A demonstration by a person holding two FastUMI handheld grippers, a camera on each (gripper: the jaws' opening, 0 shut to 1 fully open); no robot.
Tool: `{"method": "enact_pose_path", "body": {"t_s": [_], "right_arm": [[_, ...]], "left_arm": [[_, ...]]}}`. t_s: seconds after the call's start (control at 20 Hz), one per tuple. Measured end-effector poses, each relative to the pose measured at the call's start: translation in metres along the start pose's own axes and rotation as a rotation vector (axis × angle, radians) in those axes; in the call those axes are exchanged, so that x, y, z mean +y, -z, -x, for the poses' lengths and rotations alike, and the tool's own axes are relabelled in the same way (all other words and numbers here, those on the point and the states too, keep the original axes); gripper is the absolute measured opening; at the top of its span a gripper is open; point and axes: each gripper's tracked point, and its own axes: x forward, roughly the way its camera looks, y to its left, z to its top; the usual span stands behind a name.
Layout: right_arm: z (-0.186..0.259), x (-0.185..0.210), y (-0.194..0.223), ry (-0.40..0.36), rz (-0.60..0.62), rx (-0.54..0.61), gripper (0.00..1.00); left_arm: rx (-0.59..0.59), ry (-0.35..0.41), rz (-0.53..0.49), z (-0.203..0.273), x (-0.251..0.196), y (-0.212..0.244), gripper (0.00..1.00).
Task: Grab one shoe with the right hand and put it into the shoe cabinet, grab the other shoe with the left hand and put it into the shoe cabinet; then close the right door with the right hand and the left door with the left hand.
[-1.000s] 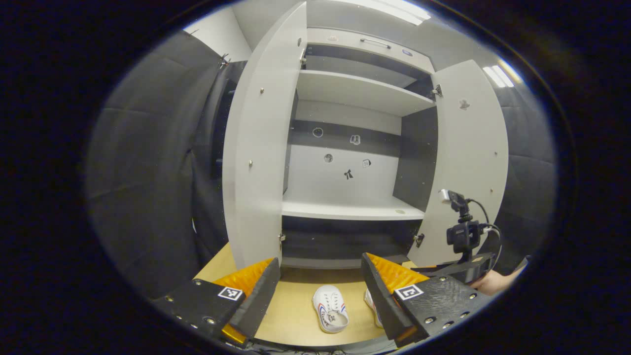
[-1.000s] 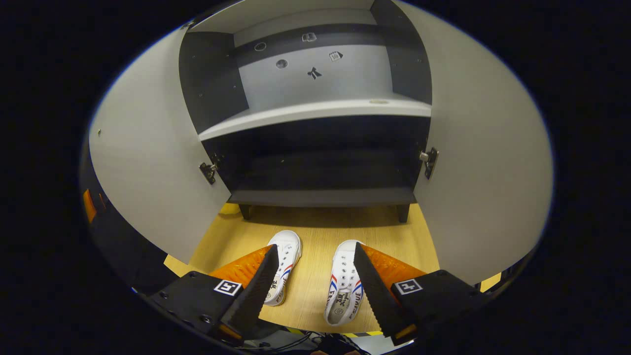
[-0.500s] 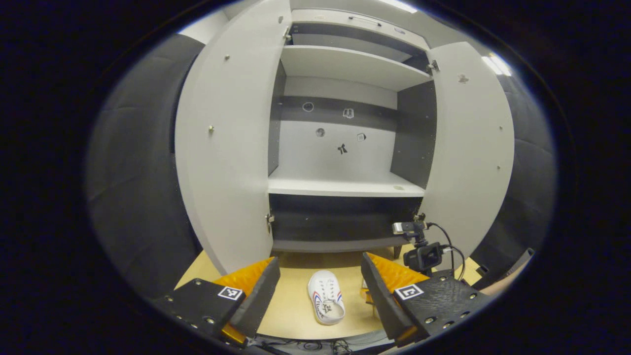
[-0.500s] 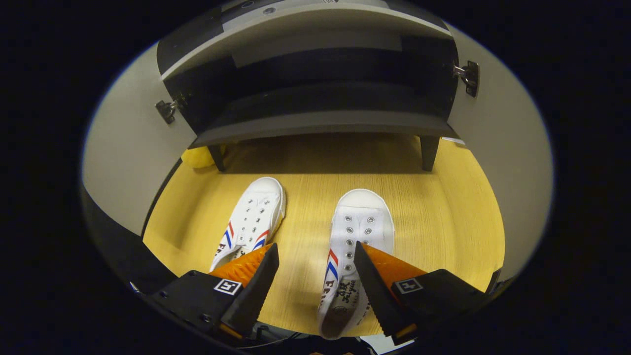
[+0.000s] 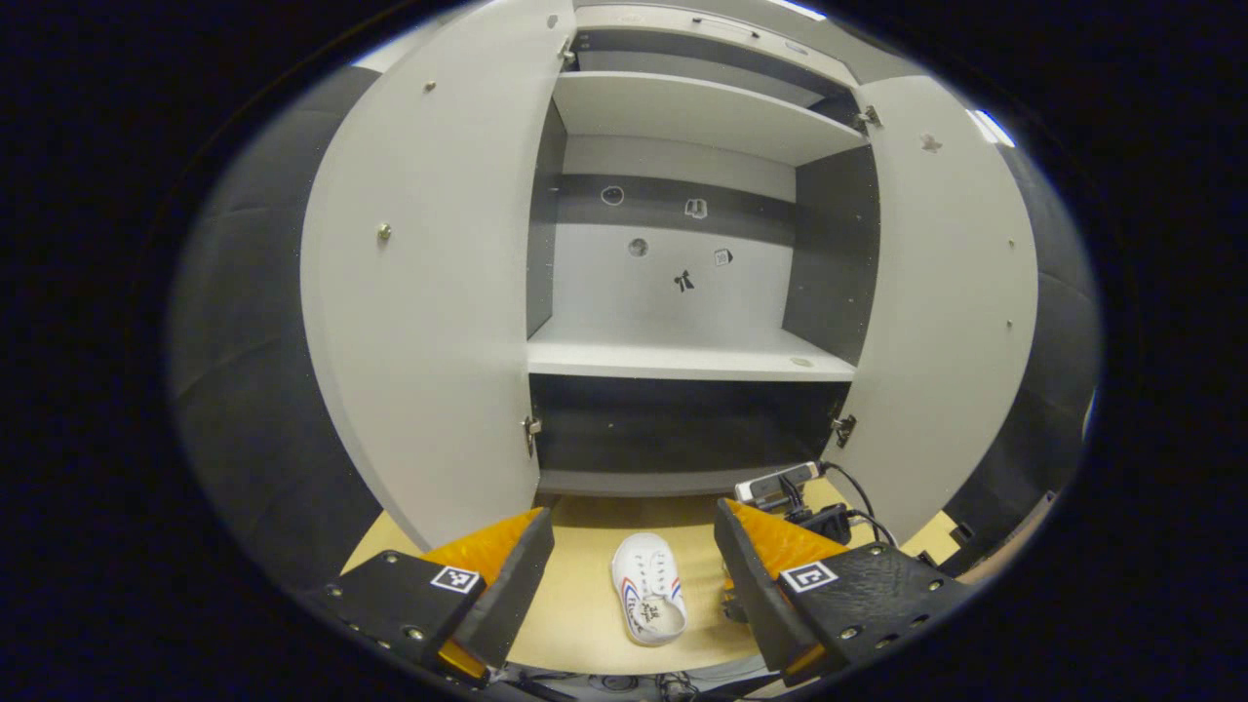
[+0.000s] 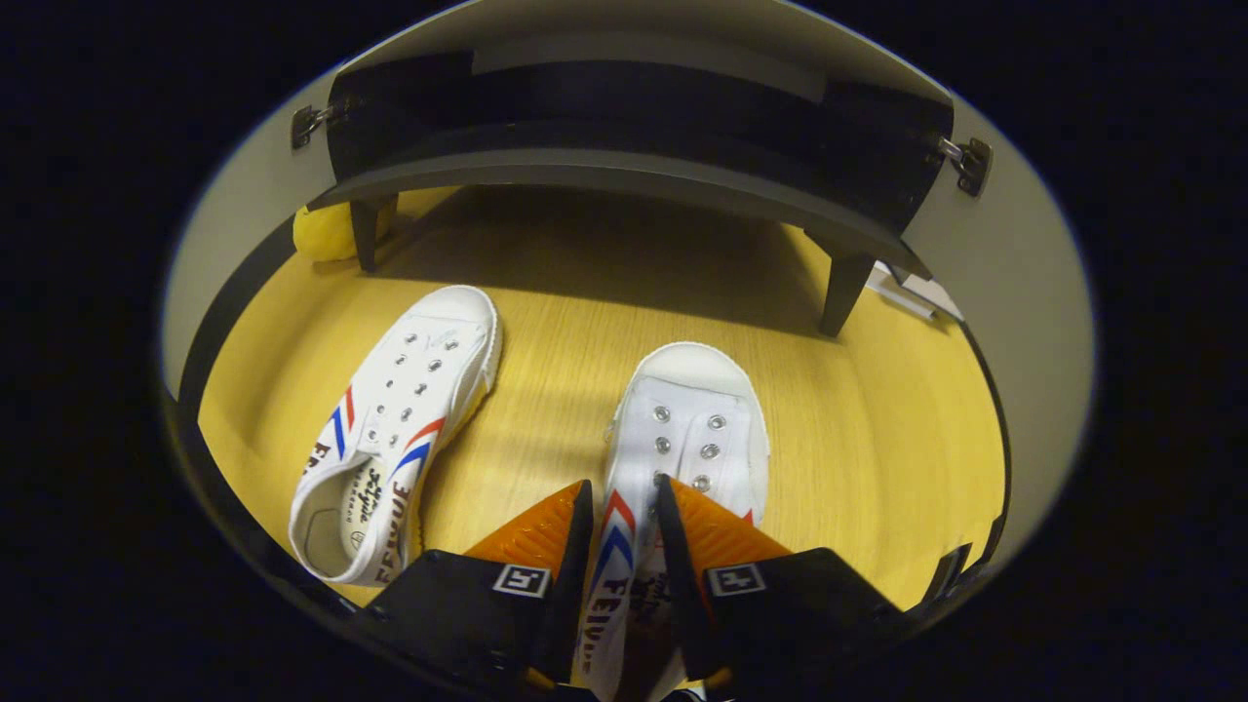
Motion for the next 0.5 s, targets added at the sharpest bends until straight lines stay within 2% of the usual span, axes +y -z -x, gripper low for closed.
{"method": "enact_pose_path", "body": {"t_s": [0.05,0.15,0.2,0.25,0.3,0.35,0.4,0.45,0.5], "right_arm": [[-0.003,0.001,0.0,0.006,0.032,-0.006,0.37],[0.004,0.001,-0.001,0.003,0.074,-0.01,0.36],[0.005,0.001,-0.001,-0.008,0.085,0.004,0.28],[0.0,0.0,-0.002,-0.024,0.089,0.009,0.28],[0.013,0.001,-0.001,-0.042,0.075,0.019,0.28],[0.018,-0.002,-0.006,-0.072,0.081,0.026,0.17],[0.013,-0.003,-0.009,-0.094,0.071,0.026,0.18],[0.008,-0.004,-0.002,-0.119,0.069,0.039,0.11],[0.009,-0.003,-0.002,-0.138,0.075,0.043,0.06]], "left_arm": [[-0.004,-0.004,-0.001,-0.002,0.0,-0.002,0.95],[-0.012,-0.01,-0.005,-0.005,-0.004,-0.005,0.95],[-0.013,-0.011,-0.007,-0.007,-0.005,-0.006,0.95],[-0.013,-0.012,-0.008,-0.01,-0.007,-0.008,0.95],[-0.01,-0.013,-0.008,-0.014,-0.008,-0.008,0.95],[-0.006,-0.015,-0.008,-0.017,-0.011,-0.005,1.0],[-0.001,-0.016,-0.008,-0.021,-0.013,-0.005,1.0],[0.005,-0.017,-0.01,-0.025,-0.015,-0.004,1.0],[0.008,-0.018,-0.01,-0.028,-0.019,-0.004,0.95]]}}
